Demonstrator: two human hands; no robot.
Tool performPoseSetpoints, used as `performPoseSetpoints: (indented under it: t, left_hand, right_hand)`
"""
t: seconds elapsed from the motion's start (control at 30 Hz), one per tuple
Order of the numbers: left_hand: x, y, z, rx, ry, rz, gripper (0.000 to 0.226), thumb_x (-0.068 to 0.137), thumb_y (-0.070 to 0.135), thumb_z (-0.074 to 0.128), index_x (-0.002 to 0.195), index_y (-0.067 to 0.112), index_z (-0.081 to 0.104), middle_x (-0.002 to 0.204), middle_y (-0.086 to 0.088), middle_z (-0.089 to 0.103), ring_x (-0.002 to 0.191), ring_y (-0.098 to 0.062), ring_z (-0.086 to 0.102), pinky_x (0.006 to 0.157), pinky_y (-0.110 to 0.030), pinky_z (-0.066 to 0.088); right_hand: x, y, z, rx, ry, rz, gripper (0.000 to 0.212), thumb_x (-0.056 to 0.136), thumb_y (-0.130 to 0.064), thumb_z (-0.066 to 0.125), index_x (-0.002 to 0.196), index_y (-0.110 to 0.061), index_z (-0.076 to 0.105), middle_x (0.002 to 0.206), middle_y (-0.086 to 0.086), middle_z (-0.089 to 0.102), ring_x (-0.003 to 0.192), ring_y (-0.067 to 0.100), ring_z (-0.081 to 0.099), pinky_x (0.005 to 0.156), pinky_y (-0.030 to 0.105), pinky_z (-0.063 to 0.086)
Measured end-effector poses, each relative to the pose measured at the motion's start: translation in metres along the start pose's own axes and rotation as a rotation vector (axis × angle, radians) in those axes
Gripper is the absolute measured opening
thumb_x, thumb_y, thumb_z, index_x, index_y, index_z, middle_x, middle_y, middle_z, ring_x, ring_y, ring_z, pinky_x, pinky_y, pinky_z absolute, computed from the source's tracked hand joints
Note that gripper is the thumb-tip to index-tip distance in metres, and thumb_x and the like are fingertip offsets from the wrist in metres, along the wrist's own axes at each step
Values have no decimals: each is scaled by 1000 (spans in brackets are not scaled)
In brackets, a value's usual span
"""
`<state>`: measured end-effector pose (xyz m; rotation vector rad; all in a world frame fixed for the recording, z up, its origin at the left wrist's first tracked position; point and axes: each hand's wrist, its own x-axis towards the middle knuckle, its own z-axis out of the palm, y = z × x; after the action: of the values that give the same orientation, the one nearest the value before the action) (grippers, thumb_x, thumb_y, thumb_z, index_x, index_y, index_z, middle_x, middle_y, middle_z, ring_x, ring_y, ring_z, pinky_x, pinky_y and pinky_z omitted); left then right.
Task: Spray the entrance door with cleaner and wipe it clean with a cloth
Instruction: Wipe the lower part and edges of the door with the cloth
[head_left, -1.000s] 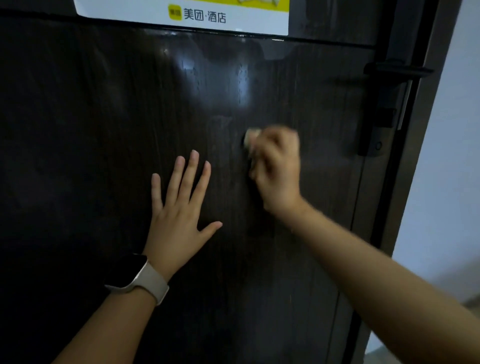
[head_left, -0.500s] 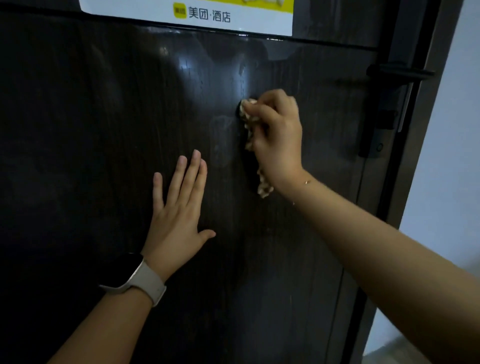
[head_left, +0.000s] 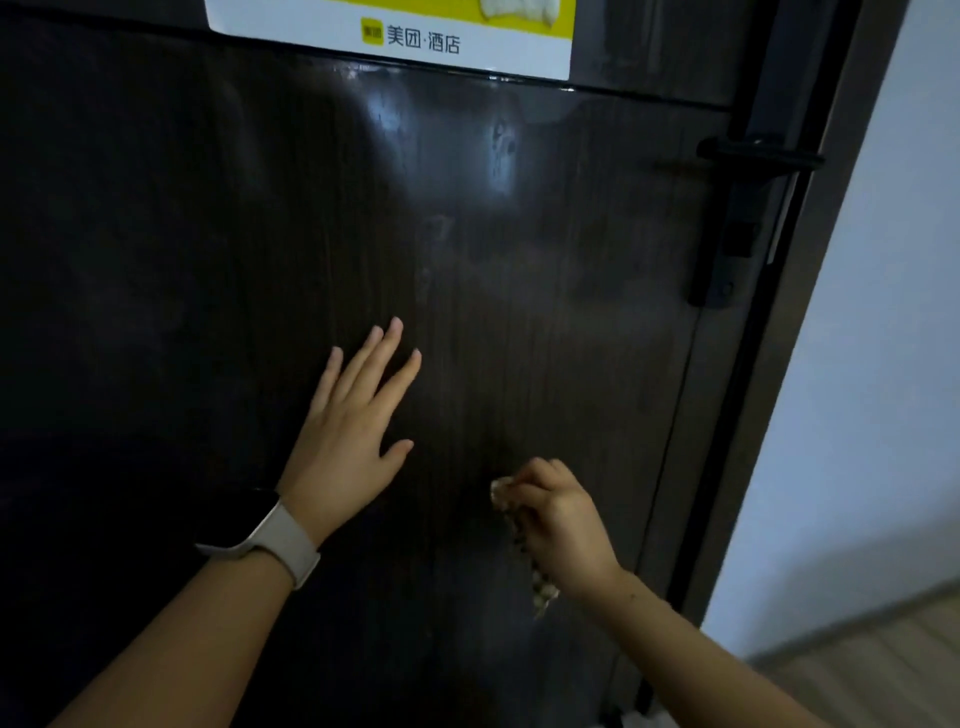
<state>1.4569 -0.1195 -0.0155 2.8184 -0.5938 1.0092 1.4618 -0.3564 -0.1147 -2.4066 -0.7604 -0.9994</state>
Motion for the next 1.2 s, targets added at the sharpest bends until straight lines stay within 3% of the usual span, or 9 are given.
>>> performPoseSetpoints:
  t: [0.1, 0.23, 0.4, 0.57, 0.67, 0.77, 0.9, 1.1, 1.2]
  left_hand:
    - [-51, 36, 3, -256, 22, -121, 74, 83, 25, 72, 146, 31, 36, 160, 16, 3, 145, -2, -1, 119, -37, 0]
    - [-115, 100, 0, -708, -36, -360, 49, 85, 21, 70, 124, 42, 51, 136, 34, 37, 122, 22, 33, 104, -9, 28]
    - [-154, 137, 8, -1027, -240, -610, 47, 77, 43, 63, 122, 33, 59, 126, 17, 56, 119, 8, 48, 91, -3, 36]
    - [-168, 120, 38, -1094, -314, -786, 32, 85, 19, 70, 117, 22, 64, 109, 9, 68, 103, -1, 63, 87, -15, 50]
    - [-182, 93, 70, -1055, -270, -882, 7, 89, 17, 66, 91, 13, 71, 83, 5, 72, 80, -5, 66, 71, -17, 48]
    - [-198, 60, 102, -1057, -216, -990, 15, 90, 16, 64, 80, 8, 70, 69, 5, 68, 71, -3, 62, 66, -16, 45]
    - [-215, 22, 131, -1081, -235, -1193, 15, 93, 19, 59, 90, 10, 71, 84, -5, 72, 86, -18, 66, 84, -32, 51]
    - [-241, 5, 157, -1244, -179, -1480, 15, 99, 18, 50, 99, 15, 64, 100, -5, 66, 100, -21, 62, 84, -29, 49]
    - [-251, 5, 164, -1331, -72, -1544, 17, 100, 15, 46, 98, 8, 61, 93, -11, 68, 78, -15, 68, 70, -23, 53]
  right_hand:
    - [-32, -23, -38, 244, 110, 161, 22, 81, 2, 71, 92, -17, 74, 92, -10, 57, 85, 5, 57, 73, 14, 46]
    - [-64, -43, -74, 515, 87, 294, 22, 83, -7, 73, 88, -27, 69, 90, -15, 61, 87, 1, 62, 77, 9, 45]
    - [-83, -49, -57, 885, -10, 552, 13, 85, -7, 71, 85, -19, 67, 85, -4, 69, 82, 11, 67, 74, 23, 50]
    - [-84, -57, -10, 1191, -67, 628, 3, 85, -3, 68, 87, -6, 68, 77, -1, 69, 74, 10, 65, 67, 20, 51]
    - [-89, -52, 35, 1260, -141, 675, 4, 86, -1, 65, 89, -2, 68, 76, -1, 70, 73, 8, 65, 66, 18, 52]
    - [-97, -42, 84, 1343, -258, 828, 8, 90, -2, 60, 92, -4, 68, 78, 2, 70, 73, 9, 65, 64, 19, 52]
    - [-110, -42, 132, 1384, -412, 1060, 14, 94, -5, 54, 92, -8, 67, 79, 3, 70, 73, 10, 65, 63, 21, 52]
    - [-130, -61, 165, 1151, -587, 1052, 16, 97, -6, 48, 83, -8, 56, 75, 6, 53, 71, 13, 50, 64, 22, 42]
    - [-148, -76, 185, 1105, -648, 984, 16, 100, -10, 43, 87, -8, 52, 83, 9, 49, 81, 19, 47, 75, 25, 41]
